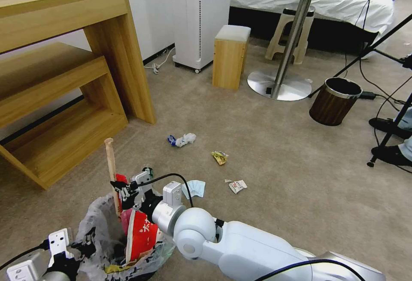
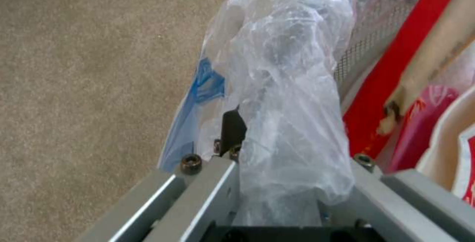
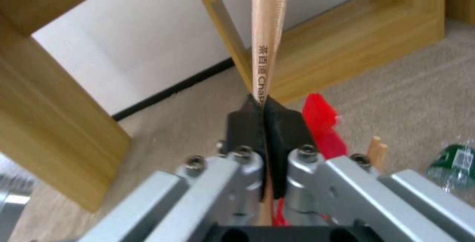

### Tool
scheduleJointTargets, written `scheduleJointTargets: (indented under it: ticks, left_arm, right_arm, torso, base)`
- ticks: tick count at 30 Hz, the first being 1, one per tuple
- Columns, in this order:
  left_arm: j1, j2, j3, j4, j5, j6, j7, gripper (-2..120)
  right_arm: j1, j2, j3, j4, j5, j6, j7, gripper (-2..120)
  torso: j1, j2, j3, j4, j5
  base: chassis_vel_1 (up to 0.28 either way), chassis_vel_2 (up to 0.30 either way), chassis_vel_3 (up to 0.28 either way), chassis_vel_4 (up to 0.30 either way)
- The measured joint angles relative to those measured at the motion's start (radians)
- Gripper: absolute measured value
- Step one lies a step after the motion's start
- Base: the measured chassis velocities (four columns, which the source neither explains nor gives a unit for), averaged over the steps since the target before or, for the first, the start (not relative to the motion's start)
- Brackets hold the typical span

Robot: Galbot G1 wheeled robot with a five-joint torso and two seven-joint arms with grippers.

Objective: Pick up the trash bin and place the garbage on the floor into it.

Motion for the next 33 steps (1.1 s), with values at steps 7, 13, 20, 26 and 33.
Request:
scheduleJointTargets:
  ticks: [7, 13, 20, 26, 33]
  left_arm:
    - [0.006, -0.002, -0.005, -0.007, -0.002, 0.002, -0.003, 1]
    - [0.01, -0.012, -0.005, -0.008, 0.002, 0.003, -0.005, 1]
    - [0.014, 0.004, -0.025, -0.011, 0.0, 0.003, 0.005, 1]
    - [0.016, 0.007, -0.027, -0.013, 0.013, 0.006, 0.022, 1]
    - [0.013, 0.013, -0.027, -0.007, 0.042, 0.004, 0.042, 1]
  right_arm:
    - [-0.005, -0.013, 0.021, 0.037, 0.025, -0.08, -0.004, 27]
    - [-0.004, -0.003, 0.027, 0.039, 0.042, -0.107, 0.022, 50]
    - [0.016, 0.002, 0.118, 0.054, 0.07, -0.111, 0.031, 77]
    - [0.06, 0.012, 0.261, 0.065, 0.112, -0.179, 0.169, 95]
    - [-0.023, -0.097, 0.384, 0.093, 0.41, -0.487, 0.624, 100]
  torso:
    - [0.0, 0.0, 0.0, 0.0, 0.0]
    - [0.0, 0.0, 0.0, 0.0, 0.0]
    - [0.0, 0.0, 0.0, 0.0, 0.0]
    - [0.0, 0.0, 0.0, 0.0002, 0.0]
    - [0.0, 0.0, 0.0, -0.0005, 0.0001]
  base:
    - [0.0, 0.0, 0.0, 0.0]
    - [0.0, 0.0, 0.0, 0.0]
    - [0.0, 0.0, 0.0, 0.0]
    - [0.0, 0.0, 0.0, 0.0]
    - [0.0, 0.0, 0.0, 0.0]
